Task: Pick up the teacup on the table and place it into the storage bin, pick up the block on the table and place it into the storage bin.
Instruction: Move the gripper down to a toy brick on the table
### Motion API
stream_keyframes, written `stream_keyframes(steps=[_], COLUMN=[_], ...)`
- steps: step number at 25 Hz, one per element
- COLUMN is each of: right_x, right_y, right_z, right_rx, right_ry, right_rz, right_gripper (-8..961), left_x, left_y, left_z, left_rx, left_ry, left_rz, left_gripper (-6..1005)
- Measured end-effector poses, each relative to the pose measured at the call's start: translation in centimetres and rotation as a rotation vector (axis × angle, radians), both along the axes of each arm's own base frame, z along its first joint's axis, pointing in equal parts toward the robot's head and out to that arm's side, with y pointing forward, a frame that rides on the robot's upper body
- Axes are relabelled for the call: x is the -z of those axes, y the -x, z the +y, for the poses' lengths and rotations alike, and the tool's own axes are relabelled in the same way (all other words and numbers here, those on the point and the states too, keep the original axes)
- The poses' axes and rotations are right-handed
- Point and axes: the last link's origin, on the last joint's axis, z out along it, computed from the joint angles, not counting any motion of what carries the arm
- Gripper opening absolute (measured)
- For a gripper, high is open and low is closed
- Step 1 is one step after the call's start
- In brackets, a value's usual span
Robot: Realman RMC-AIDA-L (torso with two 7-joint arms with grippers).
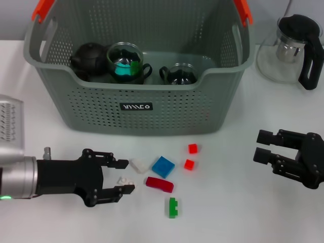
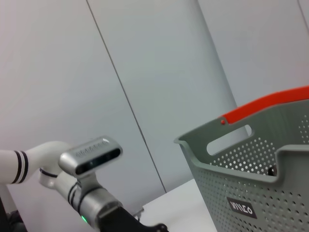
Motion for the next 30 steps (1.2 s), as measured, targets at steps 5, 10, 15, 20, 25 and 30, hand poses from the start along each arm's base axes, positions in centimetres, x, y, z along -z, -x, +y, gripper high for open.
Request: stream_keyframes(steps=[5,10,15,20,25,30], right_x=[0.0,-0.1,-0.1,-0.2,-0.2,-0.3], right_y=[0.1,0.1,0.1,0.1,0.0,0.0], right_z=[0.1,0.2,0.3,0.3,0.3,0.3], right_rx=[0.004,0.015,0.015,0.015,0.016,0.017], right_ry=[0.007,0.013,0.010,0.009,0.008,0.007], right_rz=[0.003,0.005,0.005,0.006,0.004,0.002], right_gripper=[529,529,530,530,530,530], left_x=[0.8,0.8,1.4,1.9,2.2,2.4], left_y=[1.2,1.9,2.1,2.1,2.0,2.1], left_z=[-0.2,-1.2,-1.8,-1.7,-1.4,-1.1], left_rx=[-0.027,-0.053,-0.069,-0.077,-0.081,-0.085], left_ry=[-0.024,0.002,0.022,0.031,0.027,0.022], left_rz=[0.041,0.054,0.047,0.041,0.047,0.055], left_gripper=[579,564,558,558,557,557])
